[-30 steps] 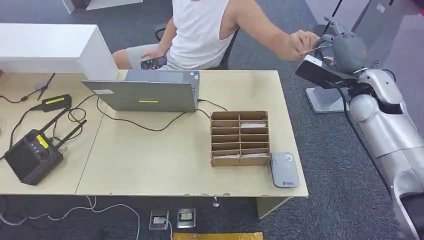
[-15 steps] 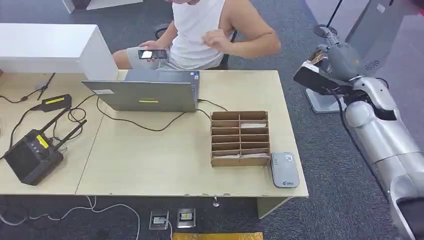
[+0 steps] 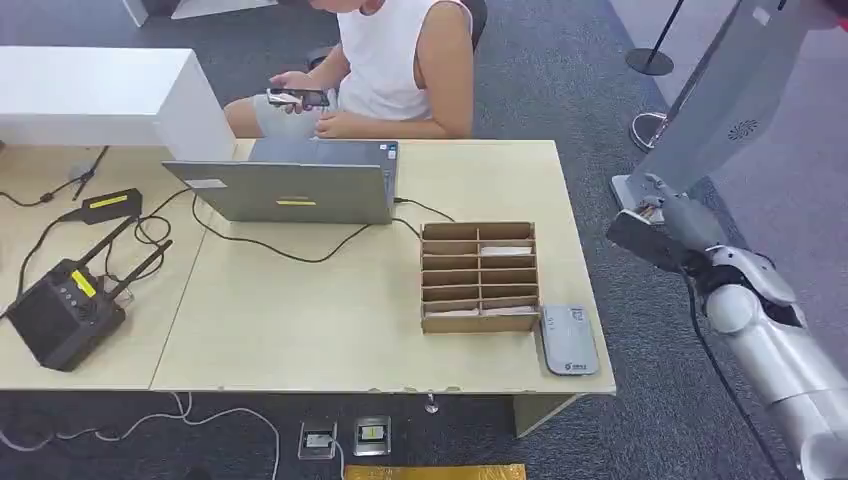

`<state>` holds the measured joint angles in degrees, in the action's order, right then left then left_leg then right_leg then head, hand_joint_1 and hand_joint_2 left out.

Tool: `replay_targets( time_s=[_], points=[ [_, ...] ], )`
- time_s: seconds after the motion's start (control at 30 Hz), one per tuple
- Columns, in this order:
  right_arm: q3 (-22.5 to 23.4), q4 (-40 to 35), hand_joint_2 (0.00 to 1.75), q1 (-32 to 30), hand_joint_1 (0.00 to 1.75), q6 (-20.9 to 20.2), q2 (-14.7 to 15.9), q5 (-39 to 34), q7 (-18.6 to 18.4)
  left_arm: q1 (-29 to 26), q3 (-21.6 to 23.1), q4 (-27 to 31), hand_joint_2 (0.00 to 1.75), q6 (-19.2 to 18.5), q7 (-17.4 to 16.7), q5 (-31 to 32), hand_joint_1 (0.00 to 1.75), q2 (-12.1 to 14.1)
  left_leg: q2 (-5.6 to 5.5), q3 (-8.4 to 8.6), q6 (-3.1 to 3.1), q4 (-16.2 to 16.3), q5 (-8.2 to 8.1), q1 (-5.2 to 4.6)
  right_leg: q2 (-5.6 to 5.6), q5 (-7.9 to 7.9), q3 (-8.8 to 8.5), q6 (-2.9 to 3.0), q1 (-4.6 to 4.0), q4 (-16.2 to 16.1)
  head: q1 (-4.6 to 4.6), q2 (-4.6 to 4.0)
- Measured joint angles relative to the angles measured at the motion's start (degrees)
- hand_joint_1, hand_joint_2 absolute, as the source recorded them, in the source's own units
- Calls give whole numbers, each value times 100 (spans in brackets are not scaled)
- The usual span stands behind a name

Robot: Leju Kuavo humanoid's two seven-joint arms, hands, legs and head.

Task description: Pass the card to the sensor for recognition and then transmit it.

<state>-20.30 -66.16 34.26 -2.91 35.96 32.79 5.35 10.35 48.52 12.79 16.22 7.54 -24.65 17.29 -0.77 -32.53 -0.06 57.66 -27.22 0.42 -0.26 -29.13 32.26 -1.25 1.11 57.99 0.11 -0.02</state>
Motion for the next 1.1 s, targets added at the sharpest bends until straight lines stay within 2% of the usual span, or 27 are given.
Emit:
replay_targets(
  time_s=[0.17,0.47,0.77,1.1],
  points=[
    [337,-358,175,-670,175,-271,116,144,-87,-39,0,-7,0,55,7,-9,0,-9,-1,-1,1,-1,-1,0,1,-1,-1,1,0,0,0,0],
    [684,-1062,175,-1438,175,-758,89,435,-251,-32,0,-11,0,85,9,46,0,-20,0,2,1,-1,0,1,6,-2,-4,2,-1,0,0,0],
    [848,-1622,175,-1961,175,-953,-83,546,-409,-23,2,-11,0,85,9,153,0,-33,-1,3,1,-1,0,1,5,-2,-3,2,-1,0,0,0],
    [968,-2050,175,-2181,175,-1115,-203,594,-487,115,7,-11,0,83,9,232,0,-77,0,5,1,-1,0,1,7,-2,-4,2,-1,0,0,0]
  ],
)
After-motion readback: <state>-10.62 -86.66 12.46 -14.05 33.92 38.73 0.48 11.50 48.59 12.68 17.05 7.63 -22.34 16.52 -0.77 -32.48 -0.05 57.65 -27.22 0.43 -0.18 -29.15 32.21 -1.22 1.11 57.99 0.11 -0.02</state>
